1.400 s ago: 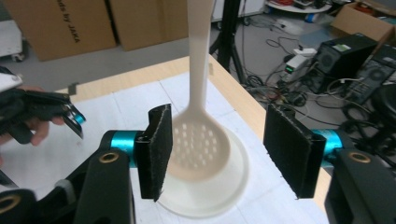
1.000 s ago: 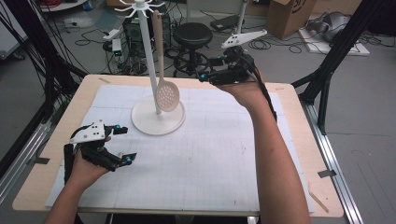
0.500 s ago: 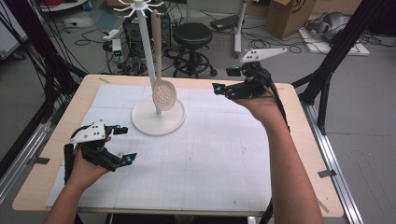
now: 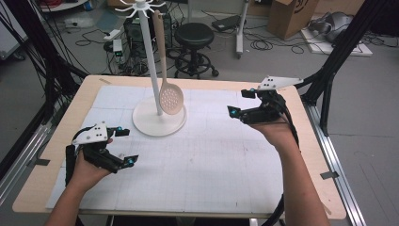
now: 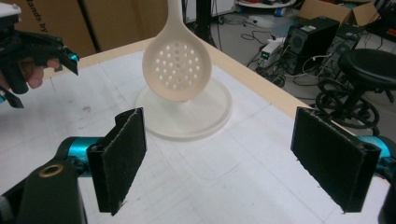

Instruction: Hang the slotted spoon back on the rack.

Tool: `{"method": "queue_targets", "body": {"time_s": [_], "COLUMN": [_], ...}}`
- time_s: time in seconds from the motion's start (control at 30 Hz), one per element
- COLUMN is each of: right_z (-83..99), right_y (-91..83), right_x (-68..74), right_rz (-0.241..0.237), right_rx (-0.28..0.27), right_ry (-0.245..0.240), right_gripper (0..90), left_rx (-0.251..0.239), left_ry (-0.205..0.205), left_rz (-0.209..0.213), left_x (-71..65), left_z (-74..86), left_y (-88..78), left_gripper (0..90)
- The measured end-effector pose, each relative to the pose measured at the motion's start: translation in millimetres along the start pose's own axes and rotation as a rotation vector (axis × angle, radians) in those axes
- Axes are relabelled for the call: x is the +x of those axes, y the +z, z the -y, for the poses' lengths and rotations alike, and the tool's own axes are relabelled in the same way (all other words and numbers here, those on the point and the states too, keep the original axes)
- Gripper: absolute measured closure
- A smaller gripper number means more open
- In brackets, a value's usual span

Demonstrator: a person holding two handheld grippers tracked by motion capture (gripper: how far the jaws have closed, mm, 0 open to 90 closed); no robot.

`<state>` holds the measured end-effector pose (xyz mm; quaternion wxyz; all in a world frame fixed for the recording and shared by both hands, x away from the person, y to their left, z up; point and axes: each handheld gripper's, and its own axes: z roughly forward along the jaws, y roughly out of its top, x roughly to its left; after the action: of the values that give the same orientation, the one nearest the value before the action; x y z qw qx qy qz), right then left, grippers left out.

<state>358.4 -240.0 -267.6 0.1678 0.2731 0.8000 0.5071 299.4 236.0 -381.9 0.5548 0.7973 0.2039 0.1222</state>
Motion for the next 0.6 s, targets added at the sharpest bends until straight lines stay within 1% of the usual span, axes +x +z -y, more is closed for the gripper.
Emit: {"method": "queue_targets", "body": {"time_s": [0.17,0.37,0.43,0.6], "right_z": [16.4,35.8,44.0,65.9], "right_y": [-6.1,-11.7,-13.0,-14.3], "right_x": [1.4,3.6,4.5,7.7], "right_rz": [0.01,0.017,0.025,0.044], "right_rx": [-0.02,-0.026,-0.024,-0.012], "right_ry": [0.011,0.023,0.031,0.051], "right_gripper": [16.4,15.8,15.7,14.9], "left_rx": [0.006,0.002,-0.002,0.003], "left_ry": [0.004,-0.005,-0.014,-0.018], "left_rz": [0.002,0.006,0.006,0.004], "left_x": [-0.3,0.5,1.3,2.2], "left_z": [0.2,2.1,3.6,5.3], "left_y": [1.6,1.9,2.2,3.9], "left_gripper": [1.7,1.7,1.7,1.7]}}
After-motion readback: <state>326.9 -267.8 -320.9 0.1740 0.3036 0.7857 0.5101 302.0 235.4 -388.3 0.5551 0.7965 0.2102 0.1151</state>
